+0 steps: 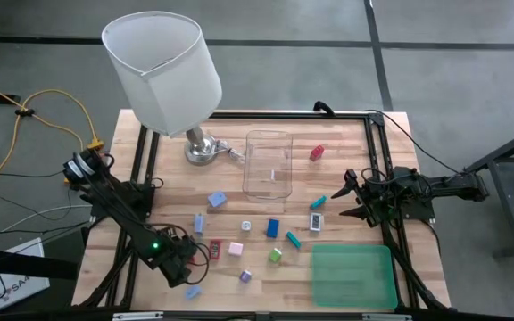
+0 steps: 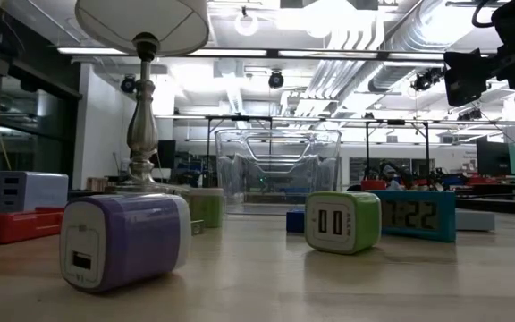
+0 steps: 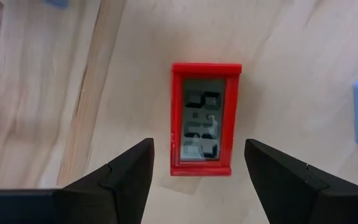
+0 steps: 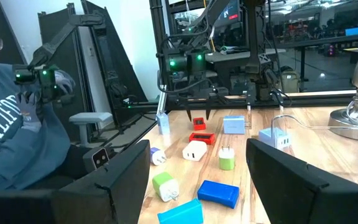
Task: Pick & Place Office items
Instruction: Put the left red digital clock into the green bin
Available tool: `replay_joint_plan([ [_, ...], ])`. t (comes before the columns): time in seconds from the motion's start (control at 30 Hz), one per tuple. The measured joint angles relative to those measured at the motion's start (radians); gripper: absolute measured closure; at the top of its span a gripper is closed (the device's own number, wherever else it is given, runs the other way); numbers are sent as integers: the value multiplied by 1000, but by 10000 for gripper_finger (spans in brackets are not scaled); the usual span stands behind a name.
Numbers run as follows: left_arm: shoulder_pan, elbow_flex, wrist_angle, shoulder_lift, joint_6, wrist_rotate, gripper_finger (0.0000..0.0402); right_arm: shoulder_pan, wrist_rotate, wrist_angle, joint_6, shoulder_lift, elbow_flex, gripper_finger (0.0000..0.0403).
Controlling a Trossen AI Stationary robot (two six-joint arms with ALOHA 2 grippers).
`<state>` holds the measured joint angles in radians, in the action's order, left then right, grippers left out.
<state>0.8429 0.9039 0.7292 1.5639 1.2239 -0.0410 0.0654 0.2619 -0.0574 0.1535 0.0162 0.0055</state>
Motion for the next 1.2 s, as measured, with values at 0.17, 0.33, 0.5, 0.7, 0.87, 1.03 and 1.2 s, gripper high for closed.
replay_joint_plan([
  [0.17, 0, 0, -23, 27, 1, 0, 158, 0, 0, 0, 0, 0, 0, 151],
  [0.33, 4, 0, -36, 52, 2, 0, 158, 0, 0, 0, 0, 0, 0, 151],
  [0.5, 5, 0, -38, 55, 2, -1, 158, 0, 0, 0, 0, 0, 0, 151],
  [0.7, 5, 0, -36, 55, -5, 0, 160, 0, 0, 0, 0, 0, 0, 151],
  [0.87, 5, 0, -31, 55, -5, -1, 185, 0, 0, 0, 0, 0, 0, 151],
  [1.03, 5, 0, -31, 55, -5, 7, 217, 0, 0, 0, 0, 0, 0, 151],
  [1.2, 5, 0, -32, 55, -5, 12, 241, 0, 0, 0, 0, 0, 0, 151],
])
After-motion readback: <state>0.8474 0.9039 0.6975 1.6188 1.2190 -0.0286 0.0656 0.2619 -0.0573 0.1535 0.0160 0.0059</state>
